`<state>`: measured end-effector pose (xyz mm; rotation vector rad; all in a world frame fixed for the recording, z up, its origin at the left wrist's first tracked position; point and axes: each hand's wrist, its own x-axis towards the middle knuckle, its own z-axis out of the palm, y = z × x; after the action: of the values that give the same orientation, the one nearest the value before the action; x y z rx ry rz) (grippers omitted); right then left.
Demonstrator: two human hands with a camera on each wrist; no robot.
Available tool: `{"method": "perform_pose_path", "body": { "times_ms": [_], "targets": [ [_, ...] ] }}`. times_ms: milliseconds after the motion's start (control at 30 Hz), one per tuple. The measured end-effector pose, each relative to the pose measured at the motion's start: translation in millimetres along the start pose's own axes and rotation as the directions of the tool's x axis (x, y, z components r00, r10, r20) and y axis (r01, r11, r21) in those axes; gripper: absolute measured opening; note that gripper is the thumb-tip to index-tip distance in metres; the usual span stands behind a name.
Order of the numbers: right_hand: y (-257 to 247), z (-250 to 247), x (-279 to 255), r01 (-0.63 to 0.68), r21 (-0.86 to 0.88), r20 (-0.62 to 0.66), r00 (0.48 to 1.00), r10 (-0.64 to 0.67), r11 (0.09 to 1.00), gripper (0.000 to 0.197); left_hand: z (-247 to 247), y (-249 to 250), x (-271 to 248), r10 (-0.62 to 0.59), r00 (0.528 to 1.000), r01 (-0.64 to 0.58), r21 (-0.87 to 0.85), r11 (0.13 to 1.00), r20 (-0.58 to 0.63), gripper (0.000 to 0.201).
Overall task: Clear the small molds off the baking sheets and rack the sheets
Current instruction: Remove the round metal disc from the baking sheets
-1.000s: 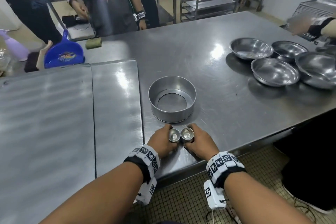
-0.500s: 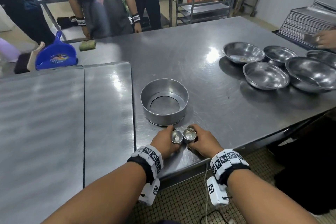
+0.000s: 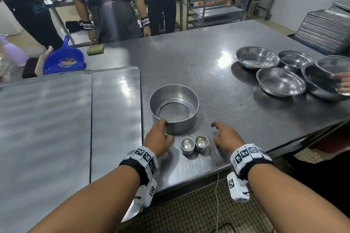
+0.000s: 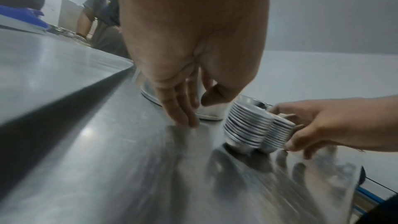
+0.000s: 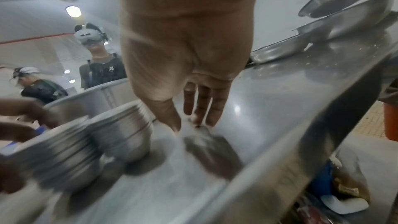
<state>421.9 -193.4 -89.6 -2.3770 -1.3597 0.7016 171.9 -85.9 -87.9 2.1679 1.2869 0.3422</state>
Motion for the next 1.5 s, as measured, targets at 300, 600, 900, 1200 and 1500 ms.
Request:
{"method": "perform_pose_path", "body": {
  "times_ms": [300,600,900,1200,1500],
  "targets": [
    [-74,2,29,0.243,-0.140,-0.043,0.967,-0.252,0.960,0.042,-23,-5,19,-0.030,0.999,0.032,0.109,0.994,-0.014,0.040],
    [-58,-7,16,0.175,-0.167,-0.109,0.975,-0.195,0.970,0.032,-14,4,9,0.068,0.998,-0.066,0.123,0.990,-0.013,0.037],
    [-103,-2,14,0.205,-0.183,-0.195,0.951,-0.240,0.962,0.039,-49,-10,-1,0.029,0.999,-0.023,0.133,0.991,-0.039,0.053],
    [-247,72,8,0.385,-0.118,-0.034,0.920,-0.391,0.915,0.037,-154,-128,-37,-0.257,0.963,0.267,0.176,0.948,-0.074,0.047],
    [-380,197,2,0.327,-0.009,0.209,0.925,-0.319,0.945,0.047,-266,-326,-117,-0.601,0.798,0.589,0.266,0.763,-0.042,0.057]
  ]
}}
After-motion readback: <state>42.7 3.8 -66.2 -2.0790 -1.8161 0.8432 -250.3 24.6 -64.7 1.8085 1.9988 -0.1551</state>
